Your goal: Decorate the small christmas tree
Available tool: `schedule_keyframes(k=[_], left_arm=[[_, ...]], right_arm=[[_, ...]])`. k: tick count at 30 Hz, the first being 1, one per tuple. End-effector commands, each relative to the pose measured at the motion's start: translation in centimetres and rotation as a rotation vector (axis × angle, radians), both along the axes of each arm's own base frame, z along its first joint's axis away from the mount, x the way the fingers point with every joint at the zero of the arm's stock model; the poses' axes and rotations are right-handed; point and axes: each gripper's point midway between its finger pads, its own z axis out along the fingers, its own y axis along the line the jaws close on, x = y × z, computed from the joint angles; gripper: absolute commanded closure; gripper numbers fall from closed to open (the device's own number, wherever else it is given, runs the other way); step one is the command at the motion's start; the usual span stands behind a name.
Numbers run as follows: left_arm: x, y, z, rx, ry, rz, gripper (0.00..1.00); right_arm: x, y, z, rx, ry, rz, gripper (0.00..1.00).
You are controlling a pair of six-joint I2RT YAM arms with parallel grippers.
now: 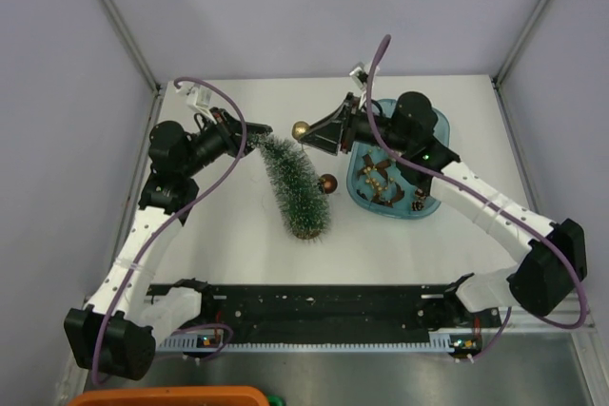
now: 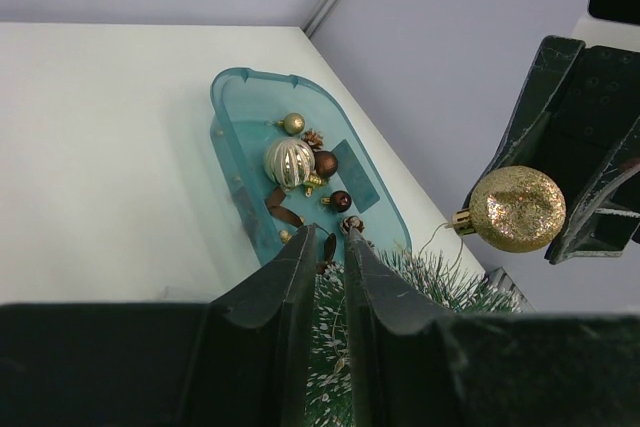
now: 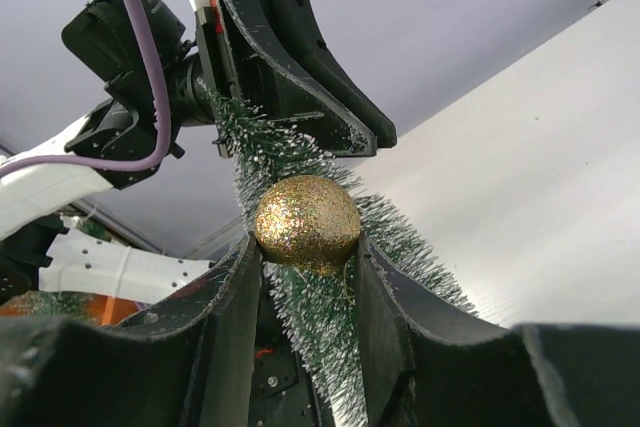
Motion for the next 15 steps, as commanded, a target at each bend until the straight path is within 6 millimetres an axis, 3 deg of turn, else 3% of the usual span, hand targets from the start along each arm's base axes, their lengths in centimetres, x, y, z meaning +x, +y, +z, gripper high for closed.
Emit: schedule_keyframes(k=[1,15], left_arm=[[-0.3,0.2,1.9,-0.014,-0.082,0.004,0.77],[-0.8,0.2,2.0,-0.019,-0.094,-0.007,0.8]], right_arm=[[-0.3,0.8,3.3,0.066,-0.069,0.028,0.88],[2.0,0.7,-0.9,-0.038,-0.048,-0.07,0.9]])
